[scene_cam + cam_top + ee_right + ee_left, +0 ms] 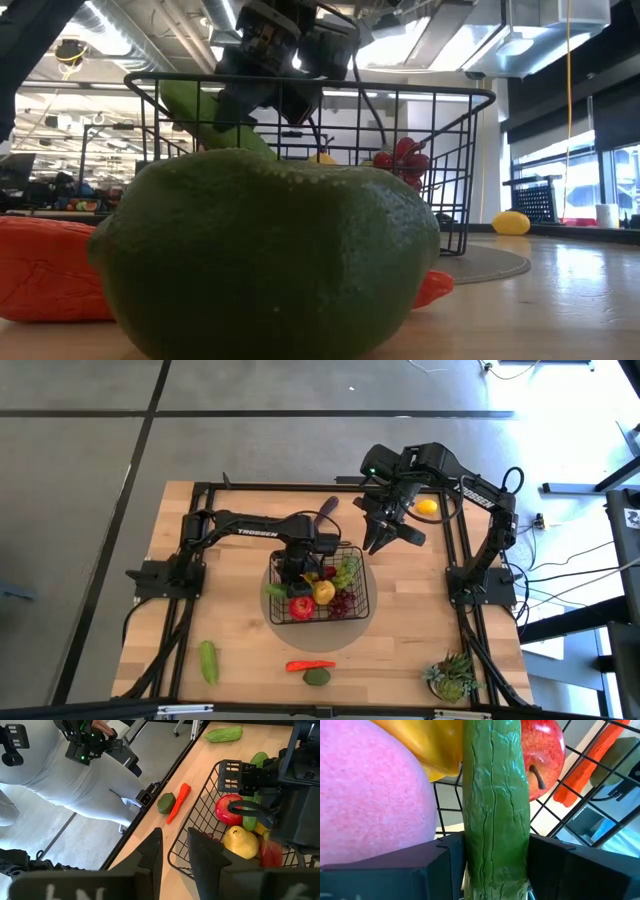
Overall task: Build produce basket
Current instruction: Put the top green cucumber into the black wire basket
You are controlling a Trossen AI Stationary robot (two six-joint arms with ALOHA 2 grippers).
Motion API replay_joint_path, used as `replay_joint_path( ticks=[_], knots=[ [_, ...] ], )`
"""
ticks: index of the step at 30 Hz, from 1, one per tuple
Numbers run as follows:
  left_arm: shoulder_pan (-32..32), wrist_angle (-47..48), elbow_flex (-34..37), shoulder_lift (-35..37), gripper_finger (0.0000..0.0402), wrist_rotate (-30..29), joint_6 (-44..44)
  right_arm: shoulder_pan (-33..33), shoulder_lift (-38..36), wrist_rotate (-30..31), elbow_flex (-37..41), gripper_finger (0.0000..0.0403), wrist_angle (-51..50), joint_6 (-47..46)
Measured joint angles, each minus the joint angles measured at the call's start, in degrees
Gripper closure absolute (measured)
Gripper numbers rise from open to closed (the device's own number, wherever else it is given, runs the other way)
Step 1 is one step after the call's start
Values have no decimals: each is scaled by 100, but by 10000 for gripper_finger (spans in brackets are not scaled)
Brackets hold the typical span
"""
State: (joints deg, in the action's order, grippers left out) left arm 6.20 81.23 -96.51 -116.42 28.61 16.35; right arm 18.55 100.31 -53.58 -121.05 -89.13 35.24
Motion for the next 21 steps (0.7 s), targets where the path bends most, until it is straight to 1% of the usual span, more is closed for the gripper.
replay_joint_path(
  ticks=[7,12,16,21],
  knots=[
    [-61,-239,-1,0,244,-175,-302,0,0,0,0,319,1,0],
    [-75,-282,0,0,243,-259,-298,0,0,0,0,319,1,0],
    [-75,-260,0,0,242,-279,-43,0,2,0,0,319,2,0],
    [-75,-210,0,0,242,-277,-12,1,2,0,0,319,20,-4]
  ],
)
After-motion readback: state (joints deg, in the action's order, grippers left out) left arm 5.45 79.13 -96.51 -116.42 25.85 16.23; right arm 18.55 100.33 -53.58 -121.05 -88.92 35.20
